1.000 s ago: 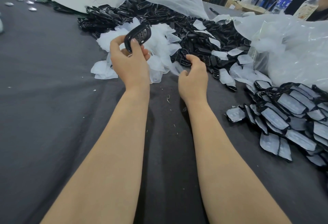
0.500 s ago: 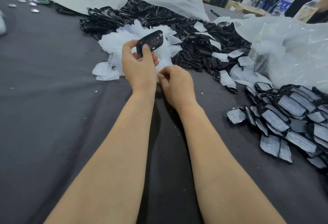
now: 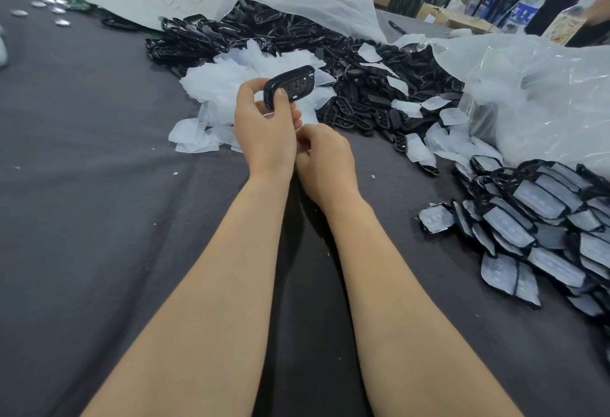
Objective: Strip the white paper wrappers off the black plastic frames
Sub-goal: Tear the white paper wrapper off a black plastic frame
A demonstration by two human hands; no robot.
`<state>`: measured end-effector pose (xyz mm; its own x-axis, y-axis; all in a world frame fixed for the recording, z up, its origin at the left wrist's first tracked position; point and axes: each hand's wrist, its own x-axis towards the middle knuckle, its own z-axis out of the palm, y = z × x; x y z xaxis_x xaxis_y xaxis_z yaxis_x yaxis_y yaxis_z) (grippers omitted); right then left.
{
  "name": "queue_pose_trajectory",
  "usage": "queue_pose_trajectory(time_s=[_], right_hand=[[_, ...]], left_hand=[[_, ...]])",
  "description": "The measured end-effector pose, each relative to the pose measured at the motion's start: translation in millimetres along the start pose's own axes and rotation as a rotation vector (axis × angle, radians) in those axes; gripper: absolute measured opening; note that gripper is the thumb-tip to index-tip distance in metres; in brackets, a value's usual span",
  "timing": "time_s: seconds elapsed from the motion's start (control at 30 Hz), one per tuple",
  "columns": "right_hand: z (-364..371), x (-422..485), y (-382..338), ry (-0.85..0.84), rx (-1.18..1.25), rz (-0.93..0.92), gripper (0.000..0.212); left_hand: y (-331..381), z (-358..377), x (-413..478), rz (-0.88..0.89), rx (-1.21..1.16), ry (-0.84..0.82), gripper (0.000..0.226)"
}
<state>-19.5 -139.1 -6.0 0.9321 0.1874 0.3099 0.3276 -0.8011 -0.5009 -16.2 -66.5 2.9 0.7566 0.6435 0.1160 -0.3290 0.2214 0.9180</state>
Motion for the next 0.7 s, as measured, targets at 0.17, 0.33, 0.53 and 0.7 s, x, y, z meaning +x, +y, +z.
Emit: queue_pose_trajectory(time_s=[0.17,0.33,0.53,0.7], right_hand=[[-1.1,2.3,-0.3,-0.081,-0.065,-0.008,0.022],[0.5,1.8,-1.0,-0.115,-0.15,-0.009,0.021],[1.9,-0.1,-5.5,-0.038,-0.111,-0.009,0.023],[-1.0,1.7,-6.4,-0.189,-0.22,-0.027,0.026]], left_hand=[[-1.4,0.2,-0.6,-0.01,0.021,-0.011,0.013],[-2.0,-0.1,-1.0,-0.016,0.034,-0.011,0.011],[-2.2,-0.4,0.5,-0.014,0.024,-0.001,0.01],[0.5,-2.3,1.1,0.004,-0.015,0.044,0.016]])
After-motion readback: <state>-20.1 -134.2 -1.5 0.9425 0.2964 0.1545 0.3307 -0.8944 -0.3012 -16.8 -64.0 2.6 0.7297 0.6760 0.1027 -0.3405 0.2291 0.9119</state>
